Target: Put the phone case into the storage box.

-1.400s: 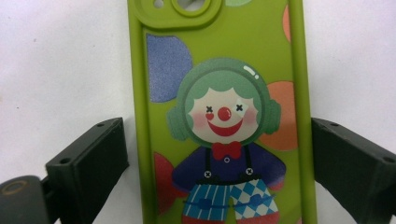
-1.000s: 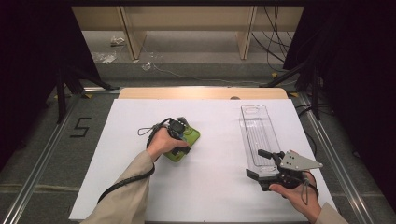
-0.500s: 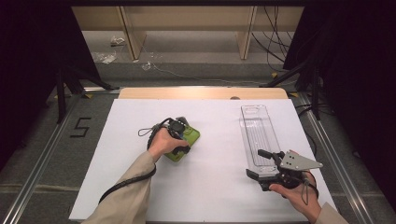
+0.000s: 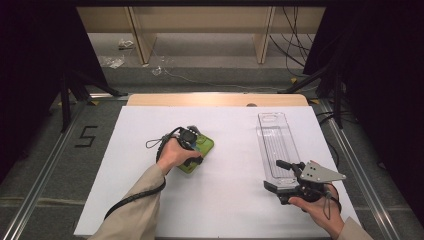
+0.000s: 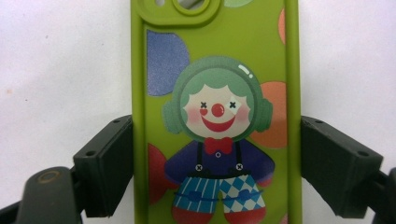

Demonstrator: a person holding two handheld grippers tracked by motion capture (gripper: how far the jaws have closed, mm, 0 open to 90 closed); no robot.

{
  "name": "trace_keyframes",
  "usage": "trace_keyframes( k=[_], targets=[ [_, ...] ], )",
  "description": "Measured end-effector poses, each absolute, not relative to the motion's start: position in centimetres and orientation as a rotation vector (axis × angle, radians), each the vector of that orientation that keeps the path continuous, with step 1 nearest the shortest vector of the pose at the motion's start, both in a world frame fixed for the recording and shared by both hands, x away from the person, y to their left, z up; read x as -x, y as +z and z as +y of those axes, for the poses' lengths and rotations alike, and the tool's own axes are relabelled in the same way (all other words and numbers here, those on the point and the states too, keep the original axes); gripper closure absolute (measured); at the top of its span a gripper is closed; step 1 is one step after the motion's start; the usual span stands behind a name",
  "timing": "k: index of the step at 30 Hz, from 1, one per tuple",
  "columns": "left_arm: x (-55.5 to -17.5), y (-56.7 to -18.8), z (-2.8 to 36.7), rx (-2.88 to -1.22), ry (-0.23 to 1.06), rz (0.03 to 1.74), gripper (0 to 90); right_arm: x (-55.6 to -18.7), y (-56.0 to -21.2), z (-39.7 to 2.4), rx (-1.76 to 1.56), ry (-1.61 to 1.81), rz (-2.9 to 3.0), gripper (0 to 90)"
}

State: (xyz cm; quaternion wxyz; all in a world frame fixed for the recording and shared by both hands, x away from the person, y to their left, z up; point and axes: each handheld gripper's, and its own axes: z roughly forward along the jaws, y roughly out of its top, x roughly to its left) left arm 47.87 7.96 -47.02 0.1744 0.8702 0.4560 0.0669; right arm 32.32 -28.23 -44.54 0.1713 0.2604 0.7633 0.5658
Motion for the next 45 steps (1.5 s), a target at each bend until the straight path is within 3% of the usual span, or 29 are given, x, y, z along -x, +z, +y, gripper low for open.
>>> trace_keyframes(
  k=[24, 45],
  targets=[
    [-45.3, -46.0, 9.5, -2.258, 0.309, 1.195, 16.4, -32.4, -44.5, -28.2, -0.747, 1.613, 2.158, 16.8],
    [-42.1, -45.1, 9.3, -2.183, 0.368, 1.042, 16.4, -32.5, -44.2, -28.0, -0.751, 1.613, 2.149, 16.7]
  ],
)
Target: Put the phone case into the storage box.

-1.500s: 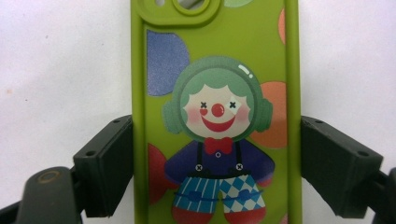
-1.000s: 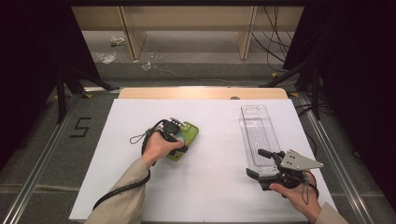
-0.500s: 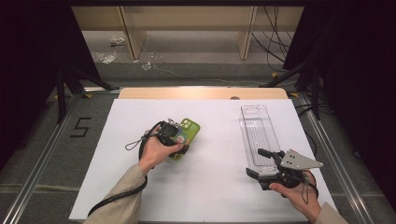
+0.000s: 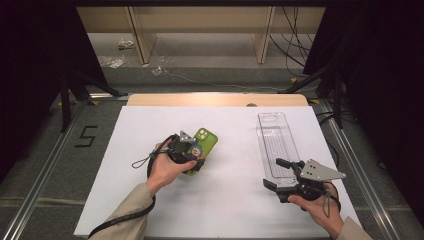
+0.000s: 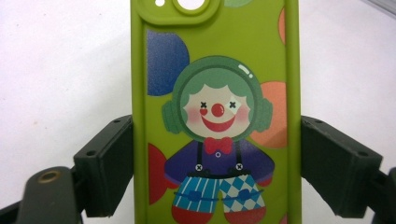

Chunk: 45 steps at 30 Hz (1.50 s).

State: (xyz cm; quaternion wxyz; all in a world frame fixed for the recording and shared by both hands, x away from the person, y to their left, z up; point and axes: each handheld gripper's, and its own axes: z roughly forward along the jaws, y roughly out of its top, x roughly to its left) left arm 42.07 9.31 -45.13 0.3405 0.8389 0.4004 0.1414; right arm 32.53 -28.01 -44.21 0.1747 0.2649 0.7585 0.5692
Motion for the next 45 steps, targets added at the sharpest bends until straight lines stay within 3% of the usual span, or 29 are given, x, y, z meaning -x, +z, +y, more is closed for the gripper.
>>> trace_keyframes(
  k=[45],
  targets=[
    [-37.3, -44.4, 8.5, -2.178, 0.399, 0.851, 16.4, -33.4, -43.2, -26.3, -0.777, 1.603, 2.159, 17.2]
  ],
)
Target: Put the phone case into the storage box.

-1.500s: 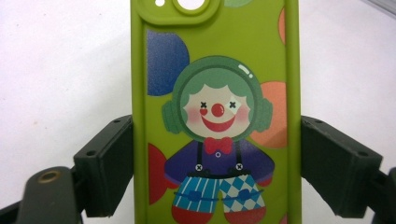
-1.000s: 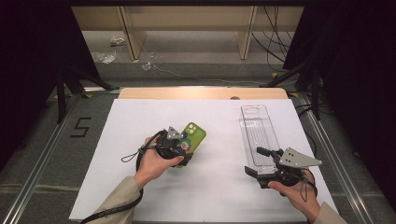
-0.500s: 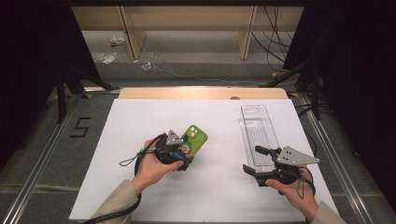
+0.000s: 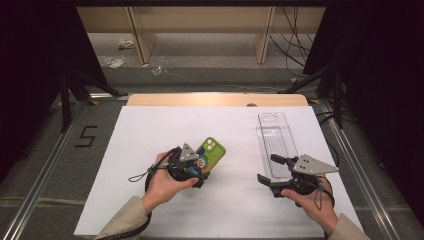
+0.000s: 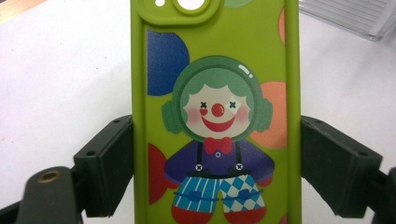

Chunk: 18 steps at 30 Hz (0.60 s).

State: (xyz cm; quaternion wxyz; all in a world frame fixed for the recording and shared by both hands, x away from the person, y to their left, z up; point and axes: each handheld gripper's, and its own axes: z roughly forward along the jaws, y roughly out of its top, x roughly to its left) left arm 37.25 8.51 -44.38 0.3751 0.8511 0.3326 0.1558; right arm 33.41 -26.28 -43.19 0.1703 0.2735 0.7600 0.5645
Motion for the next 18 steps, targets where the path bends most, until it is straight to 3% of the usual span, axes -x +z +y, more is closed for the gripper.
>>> trace_keyframes(
  k=[18],
  targets=[
    [-36.2, -44.3, 7.9, -2.181, 0.393, 0.809, 16.4, -34.0, -42.7, -24.5, -0.78, 1.605, 2.177, 17.4]
  ],
)
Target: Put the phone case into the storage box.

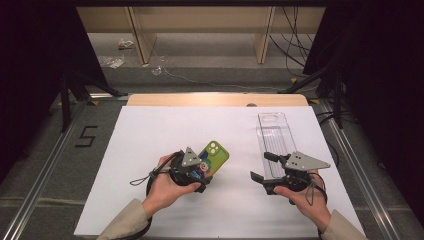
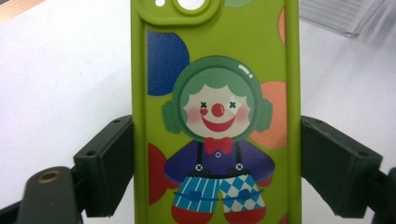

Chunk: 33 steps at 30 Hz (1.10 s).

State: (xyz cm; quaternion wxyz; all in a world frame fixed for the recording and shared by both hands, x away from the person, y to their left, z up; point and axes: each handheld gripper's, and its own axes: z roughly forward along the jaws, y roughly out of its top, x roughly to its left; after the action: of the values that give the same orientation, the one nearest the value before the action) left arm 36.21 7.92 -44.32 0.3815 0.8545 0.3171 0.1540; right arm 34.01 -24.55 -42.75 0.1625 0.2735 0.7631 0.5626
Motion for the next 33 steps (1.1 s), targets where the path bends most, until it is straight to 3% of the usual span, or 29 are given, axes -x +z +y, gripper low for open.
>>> trace_keyframes(
  k=[33],
  targets=[
    [-34.9, -44.0, 6.7, -2.187, 0.385, 0.744, 16.4, -35.0, -42.3, -22.3, -0.793, 1.604, 2.196, 17.7]
  ],
)
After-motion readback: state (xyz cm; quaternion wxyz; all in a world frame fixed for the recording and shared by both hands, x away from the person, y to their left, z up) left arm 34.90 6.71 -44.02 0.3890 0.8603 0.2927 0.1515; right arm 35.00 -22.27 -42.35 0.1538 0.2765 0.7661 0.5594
